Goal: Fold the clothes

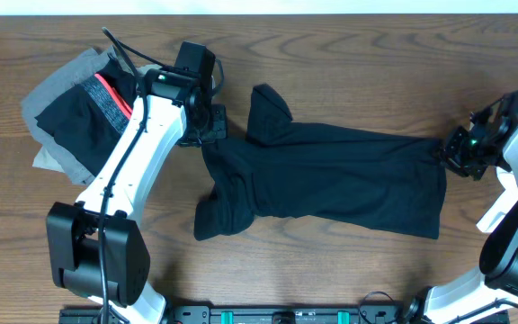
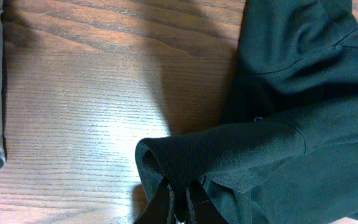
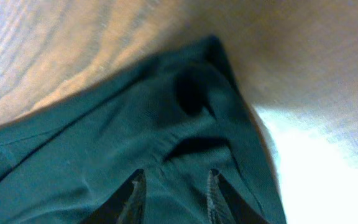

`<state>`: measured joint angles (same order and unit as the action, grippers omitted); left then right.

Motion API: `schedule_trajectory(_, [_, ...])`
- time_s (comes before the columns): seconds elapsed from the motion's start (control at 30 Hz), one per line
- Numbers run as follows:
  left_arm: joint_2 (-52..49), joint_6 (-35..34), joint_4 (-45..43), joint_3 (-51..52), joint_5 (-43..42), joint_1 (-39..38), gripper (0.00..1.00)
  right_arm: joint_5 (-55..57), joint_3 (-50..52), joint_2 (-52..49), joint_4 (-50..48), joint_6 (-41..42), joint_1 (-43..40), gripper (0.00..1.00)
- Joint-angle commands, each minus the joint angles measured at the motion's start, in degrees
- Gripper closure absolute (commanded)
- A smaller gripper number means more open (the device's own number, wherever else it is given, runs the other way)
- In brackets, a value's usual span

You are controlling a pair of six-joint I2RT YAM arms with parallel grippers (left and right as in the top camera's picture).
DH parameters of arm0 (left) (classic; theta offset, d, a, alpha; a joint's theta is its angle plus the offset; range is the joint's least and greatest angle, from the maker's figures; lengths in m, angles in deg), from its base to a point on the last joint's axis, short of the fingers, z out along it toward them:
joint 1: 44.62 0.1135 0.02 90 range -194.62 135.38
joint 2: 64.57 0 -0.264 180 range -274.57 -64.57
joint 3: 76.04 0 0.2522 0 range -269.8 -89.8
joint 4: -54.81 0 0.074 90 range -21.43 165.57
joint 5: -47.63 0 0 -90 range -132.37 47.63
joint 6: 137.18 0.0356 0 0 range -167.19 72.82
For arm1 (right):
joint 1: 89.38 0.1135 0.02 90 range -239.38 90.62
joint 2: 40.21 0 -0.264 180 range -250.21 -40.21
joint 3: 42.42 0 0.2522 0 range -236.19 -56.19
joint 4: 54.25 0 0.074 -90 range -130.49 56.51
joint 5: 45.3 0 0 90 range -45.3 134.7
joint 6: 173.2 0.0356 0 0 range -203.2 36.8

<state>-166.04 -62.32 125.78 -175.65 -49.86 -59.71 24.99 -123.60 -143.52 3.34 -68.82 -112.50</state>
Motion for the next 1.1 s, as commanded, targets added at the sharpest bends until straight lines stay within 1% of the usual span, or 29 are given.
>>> schedule_trajectory(0.0, [0.42,0.52,0.07,0.13,0.66,0.13,0.94,0.42,2.03,0.00,-2.58,-1.31,2.71,0.66])
schedule_trajectory(0.1, [0.42,0.52,0.09,0.13,0.66,0.13,0.94,0.42,4.17,0.00,-5.62,-0.63,4.11,0.61])
schedule_trajectory(0.4, [0.42,0.52,0.07,0.13,0.63,0.13,0.94,2.36,6.36,0.00,-7.02,0.37,4.98,0.60])
schedule_trajectory(0.7, [0.42,0.52,0.11,0.13,0.59,0.13,0.94,4.31,8.44,0.00,-10.08,0.37,5.20,0.69])
schedule_trajectory(0.8, [0.42,0.50,0.09,0.13,0.44,0.13,0.94,4.26,8.52,0.00,-10.88,0.37,5.18,0.75])
schedule_trajectory(0.83, [0.42,0.50,0.09,0.13,0.44,0.13,0.94,4.17,8.52,0.00,-11.02,0.37,5.20,0.78])
schedule_trajectory(0.87, [0.42,0.50,0.09,0.13,0.44,0.13,0.94,3.74,8.52,0.00,-11.13,0.37,5.20,0.83])
schedule_trajectory(0.9, [0.42,0.52,0.09,0.13,0.44,0.13,0.94,3.58,8.52,0.00,-11.17,0.37,5.18,0.94])
schedule_trajectory(0.93, [0.42,0.50,0.09,0.13,0.44,0.13,0.94,3.37,8.52,0.00,-11.23,0.37,5.18,0.99])
schedule_trajectory(1.07, [0.42,0.50,0.09,0.13,0.44,0.13,0.94,-0.39,8.11,1.99,-11.56,0.31,4.83,0.99])
